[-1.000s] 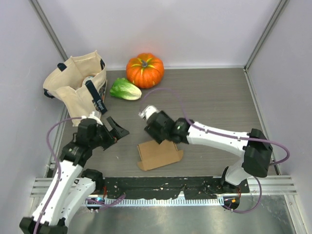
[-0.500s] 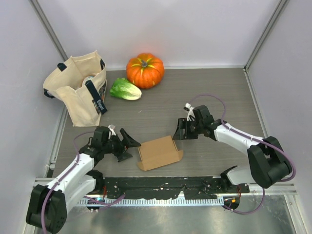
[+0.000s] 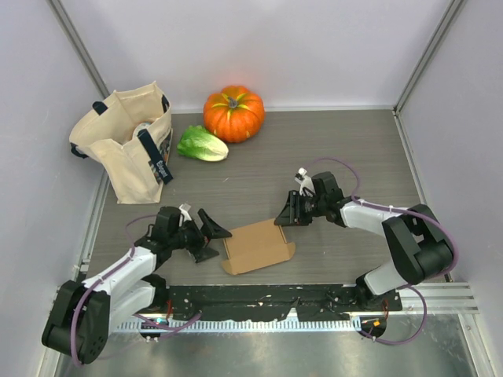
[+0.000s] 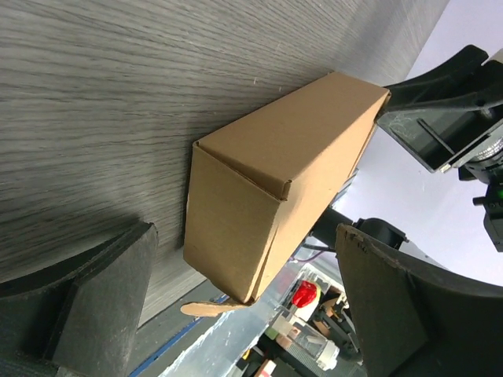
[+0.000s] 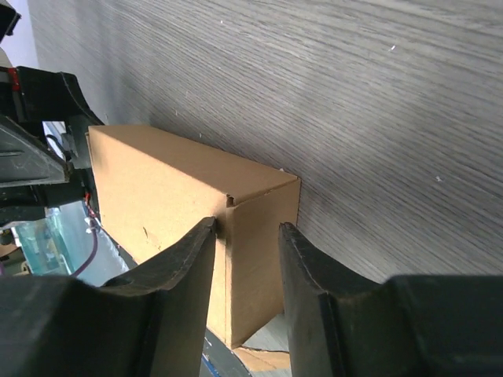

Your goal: Fold the paper box

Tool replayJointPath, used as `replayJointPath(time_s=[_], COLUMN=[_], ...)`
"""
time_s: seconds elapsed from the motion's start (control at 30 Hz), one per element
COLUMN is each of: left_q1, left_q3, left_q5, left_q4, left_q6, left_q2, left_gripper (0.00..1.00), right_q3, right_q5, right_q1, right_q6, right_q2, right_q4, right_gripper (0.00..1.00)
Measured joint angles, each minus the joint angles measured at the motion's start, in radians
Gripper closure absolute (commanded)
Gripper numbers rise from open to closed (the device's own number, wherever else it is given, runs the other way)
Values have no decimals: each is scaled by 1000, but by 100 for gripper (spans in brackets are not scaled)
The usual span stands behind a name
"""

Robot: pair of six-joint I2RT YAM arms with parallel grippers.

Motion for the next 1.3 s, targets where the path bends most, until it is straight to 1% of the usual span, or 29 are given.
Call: replayJointPath(time_s=[0.17, 0.33, 0.5, 0.63, 0.7, 0.73, 0.8, 0.83, 0.87, 0.9, 0.93, 0.97, 1.03, 1.07, 1.13, 1.17, 1.2, 1.3], left_q1=[-17, -37, -72, -128, -162, -180, -206, -212, -217, -217, -217, -217, -217, -219, -219, -219, -219, -219], left_q3=[0, -11, -12, -8, 1, 8, 17, 17, 13, 7, -4, -13, -25, -28, -28, -28, -28, -28], left_q5=[0, 3, 29, 35, 34, 33, 33, 33, 32, 31, 27, 26, 26, 27, 31, 34, 38, 56], left_q4=[23, 84, 209, 331, 375, 398, 451, 472, 507, 542, 581, 608, 665, 686, 719, 731, 740, 749], left_q6=[-12, -31, -74, -121, -145, -156, -186, -207, -235, -267, -299, -321, -377, -406, -460, -484, -507, -575], left_q2=[5, 47, 144, 231, 270, 293, 333, 345, 361, 372, 381, 385, 396, 400, 407, 410, 412, 413], left_gripper=[0, 0, 0, 2, 5, 11, 19, 28, 31, 36, 39, 41, 44, 44, 44, 44, 44, 43], right_q3=[-22, -58, -84, -102, -102, -102, -102, -102, -102, -102, -100, -97, -80, -71, -31, 0, 23, 107], right_q5=[-41, -90, -148, -172, -177, -181, -183, -182, -177, -169, -151, -128, -40, -2, 142, 235, 290, 519], right_q1=[-18, -66, -120, -130, -131, -131, -131, -132, -133, -134, -135, -135, -127, -119, -78, -31, 13, 274], right_q6=[29, 64, 93, 118, 125, 127, 132, 134, 133, 132, 127, 120, 85, 68, 7, -25, -48, -156], right_q2=[13, 20, 45, 54, 61, 66, 72, 71, 71, 66, 57, 42, -12, -42, -147, -207, -255, -426], right_q4=[66, 127, 186, 231, 239, 244, 251, 250, 247, 238, 218, 193, 100, 55, -75, -139, -172, -232], right_gripper=[65, 67, 67, 67, 66, 65, 62, 59, 52, 48, 43, 36, 30, 25, 20, 19, 19, 18])
